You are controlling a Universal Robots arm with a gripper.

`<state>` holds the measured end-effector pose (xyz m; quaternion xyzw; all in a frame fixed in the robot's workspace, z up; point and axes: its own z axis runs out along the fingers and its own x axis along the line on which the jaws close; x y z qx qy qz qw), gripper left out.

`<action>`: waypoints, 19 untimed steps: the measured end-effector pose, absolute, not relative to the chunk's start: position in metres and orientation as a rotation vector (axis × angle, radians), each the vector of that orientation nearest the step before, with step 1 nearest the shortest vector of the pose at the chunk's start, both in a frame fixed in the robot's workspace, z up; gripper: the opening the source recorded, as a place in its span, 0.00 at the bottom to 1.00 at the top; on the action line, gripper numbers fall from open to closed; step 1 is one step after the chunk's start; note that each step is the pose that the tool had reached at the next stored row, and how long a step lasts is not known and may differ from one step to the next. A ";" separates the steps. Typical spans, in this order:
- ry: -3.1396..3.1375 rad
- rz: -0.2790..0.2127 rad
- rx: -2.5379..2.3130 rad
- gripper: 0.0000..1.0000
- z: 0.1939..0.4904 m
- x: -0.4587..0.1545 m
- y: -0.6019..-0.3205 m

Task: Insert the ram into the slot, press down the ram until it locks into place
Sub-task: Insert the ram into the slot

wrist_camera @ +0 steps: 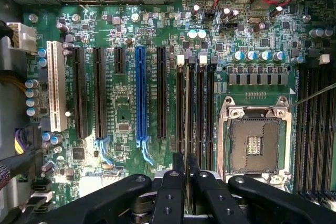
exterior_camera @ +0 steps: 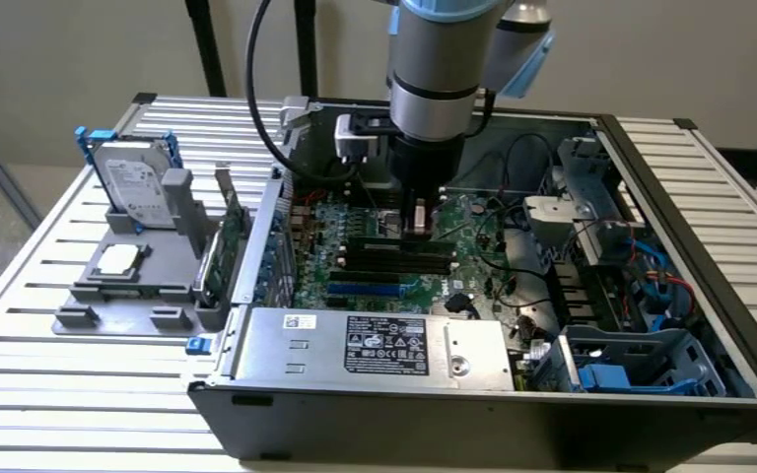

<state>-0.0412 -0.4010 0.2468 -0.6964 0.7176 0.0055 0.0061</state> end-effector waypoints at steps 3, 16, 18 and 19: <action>2.243 0.016 -2.182 0.13 0.242 -0.042 -0.400; 2.248 0.001 -2.192 0.13 0.236 -0.042 -0.400; 2.246 -0.001 -2.195 0.13 0.236 -0.042 -0.400; 2.245 -0.001 -2.196 0.13 0.236 -0.042 -0.400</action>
